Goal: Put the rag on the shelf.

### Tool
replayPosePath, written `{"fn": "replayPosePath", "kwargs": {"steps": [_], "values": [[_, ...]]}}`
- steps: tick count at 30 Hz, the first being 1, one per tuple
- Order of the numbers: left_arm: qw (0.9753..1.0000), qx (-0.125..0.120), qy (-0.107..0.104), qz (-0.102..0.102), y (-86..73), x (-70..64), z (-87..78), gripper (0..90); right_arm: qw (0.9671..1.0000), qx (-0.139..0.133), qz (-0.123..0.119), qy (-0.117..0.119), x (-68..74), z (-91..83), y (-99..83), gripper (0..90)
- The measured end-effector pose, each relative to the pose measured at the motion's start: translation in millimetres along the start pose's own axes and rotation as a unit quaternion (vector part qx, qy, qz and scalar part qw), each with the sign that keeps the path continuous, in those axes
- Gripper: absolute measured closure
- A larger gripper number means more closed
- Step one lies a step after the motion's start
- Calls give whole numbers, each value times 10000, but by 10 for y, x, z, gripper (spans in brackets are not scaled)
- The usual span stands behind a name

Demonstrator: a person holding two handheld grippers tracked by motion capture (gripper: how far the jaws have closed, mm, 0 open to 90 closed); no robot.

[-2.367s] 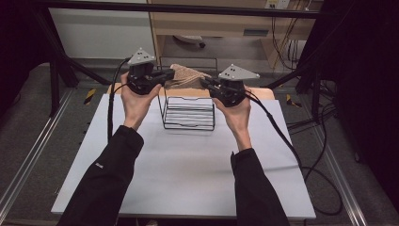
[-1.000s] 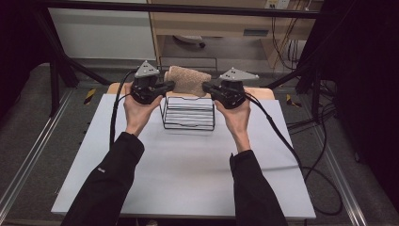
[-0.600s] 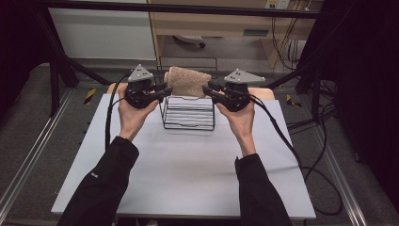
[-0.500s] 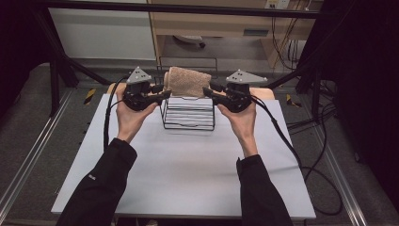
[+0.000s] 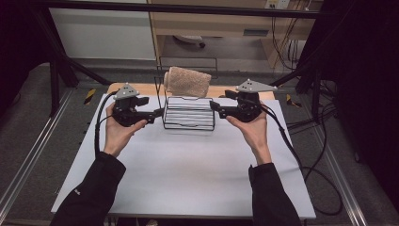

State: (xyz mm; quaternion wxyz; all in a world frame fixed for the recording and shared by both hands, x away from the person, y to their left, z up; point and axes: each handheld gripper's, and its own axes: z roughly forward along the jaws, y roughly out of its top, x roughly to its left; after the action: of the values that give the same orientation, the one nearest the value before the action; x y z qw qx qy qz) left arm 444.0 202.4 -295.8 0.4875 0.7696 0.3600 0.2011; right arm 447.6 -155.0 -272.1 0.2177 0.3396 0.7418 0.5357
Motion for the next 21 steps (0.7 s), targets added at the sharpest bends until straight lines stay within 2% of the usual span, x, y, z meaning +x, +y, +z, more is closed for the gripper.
{"fn": "replayPosePath", "kwargs": {"steps": [4, 9, 12, 21], "values": [[9999, 96, 35, 11, -172, -11, -73, 130, 10000, 6, 96, 10, -18, -70, -108, 158], [9997, 247, 87, -21, -413, -30, -173, 86, 9998, 43, 195, -6, -41, -157, -296, 80], [9994, 345, 76, -32, -576, -28, -234, 80, 9995, 57, 307, 46, -53, -203, -412, 65], [9986, 485, 91, -187, -1046, -32, -322, 78, 9980, 375, 497, 84, -92, -294, -804, 31]]}}
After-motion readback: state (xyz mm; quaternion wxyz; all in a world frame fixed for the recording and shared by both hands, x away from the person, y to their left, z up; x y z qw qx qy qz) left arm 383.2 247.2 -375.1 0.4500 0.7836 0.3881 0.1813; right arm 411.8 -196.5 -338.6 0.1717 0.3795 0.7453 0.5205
